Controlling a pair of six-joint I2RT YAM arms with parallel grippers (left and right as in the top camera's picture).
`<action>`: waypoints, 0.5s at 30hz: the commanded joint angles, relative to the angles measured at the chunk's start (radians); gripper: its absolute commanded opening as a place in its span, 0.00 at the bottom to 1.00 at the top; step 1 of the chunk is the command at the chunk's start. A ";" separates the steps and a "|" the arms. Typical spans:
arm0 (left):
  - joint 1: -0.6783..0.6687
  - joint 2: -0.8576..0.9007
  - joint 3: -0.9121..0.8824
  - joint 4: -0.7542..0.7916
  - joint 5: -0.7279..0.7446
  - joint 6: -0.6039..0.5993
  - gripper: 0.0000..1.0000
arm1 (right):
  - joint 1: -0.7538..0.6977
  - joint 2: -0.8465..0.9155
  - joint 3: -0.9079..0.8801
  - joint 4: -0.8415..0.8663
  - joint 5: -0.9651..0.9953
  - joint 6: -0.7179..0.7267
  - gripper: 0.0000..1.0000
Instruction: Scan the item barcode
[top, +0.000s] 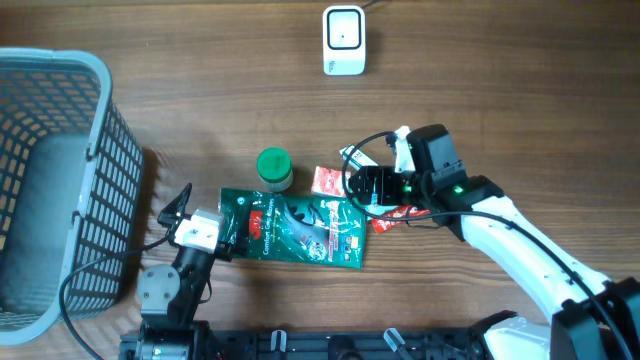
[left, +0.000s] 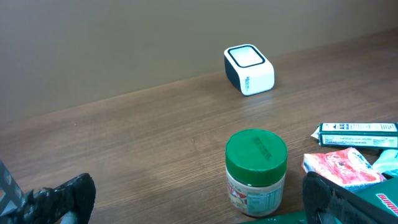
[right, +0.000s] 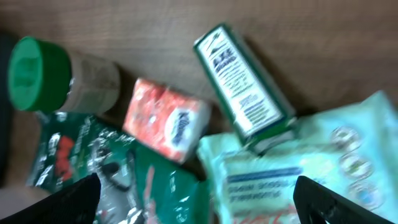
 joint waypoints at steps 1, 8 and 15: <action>-0.005 -0.003 -0.002 -0.007 0.016 -0.006 1.00 | 0.002 -0.002 -0.001 0.071 0.213 -0.166 1.00; -0.005 -0.003 -0.001 -0.007 0.016 -0.006 1.00 | 0.002 0.169 -0.001 0.201 0.145 -0.378 0.93; -0.005 -0.003 -0.002 -0.007 0.016 -0.006 1.00 | 0.002 0.341 0.000 0.312 0.085 -0.325 0.48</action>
